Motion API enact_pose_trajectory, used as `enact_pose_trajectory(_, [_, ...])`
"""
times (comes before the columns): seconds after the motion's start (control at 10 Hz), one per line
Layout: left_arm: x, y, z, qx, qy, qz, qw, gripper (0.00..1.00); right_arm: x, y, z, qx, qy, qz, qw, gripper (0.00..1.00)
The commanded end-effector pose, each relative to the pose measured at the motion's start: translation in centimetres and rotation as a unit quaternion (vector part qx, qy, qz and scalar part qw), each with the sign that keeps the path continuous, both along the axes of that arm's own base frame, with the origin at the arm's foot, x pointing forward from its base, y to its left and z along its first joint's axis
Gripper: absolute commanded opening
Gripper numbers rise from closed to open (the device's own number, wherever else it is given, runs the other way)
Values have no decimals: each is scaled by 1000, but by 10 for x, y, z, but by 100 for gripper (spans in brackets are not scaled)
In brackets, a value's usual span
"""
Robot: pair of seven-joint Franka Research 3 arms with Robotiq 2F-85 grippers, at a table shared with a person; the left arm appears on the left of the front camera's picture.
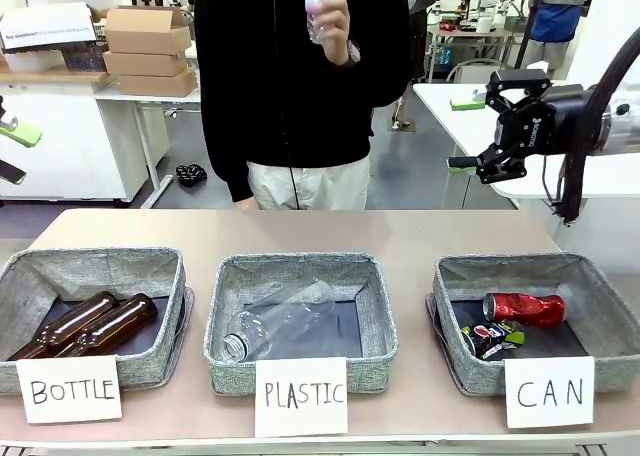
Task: Sort the can waste into the basket.
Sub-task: Pick up the can waste from the table and place it in the right Fabric basket.
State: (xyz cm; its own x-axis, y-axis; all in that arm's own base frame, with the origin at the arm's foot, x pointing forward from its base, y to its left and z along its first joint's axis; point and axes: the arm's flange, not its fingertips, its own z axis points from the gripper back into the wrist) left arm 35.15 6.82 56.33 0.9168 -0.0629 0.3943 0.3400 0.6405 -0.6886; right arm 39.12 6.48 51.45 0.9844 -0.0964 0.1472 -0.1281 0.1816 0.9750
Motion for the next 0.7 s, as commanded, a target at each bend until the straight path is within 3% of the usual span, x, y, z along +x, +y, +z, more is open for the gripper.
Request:
enact_pose_trajectory(0.0, [-3, 2, -3, 4, -5, -4, 1000, 100, 0, -2, 1, 0, 0, 5, 1000, 100])
enact_pose_trajectory(0.6, [-3, 2, -3, 4, -5, -4, 1000, 100, 0, -2, 1, 0, 0, 5, 1000, 100])
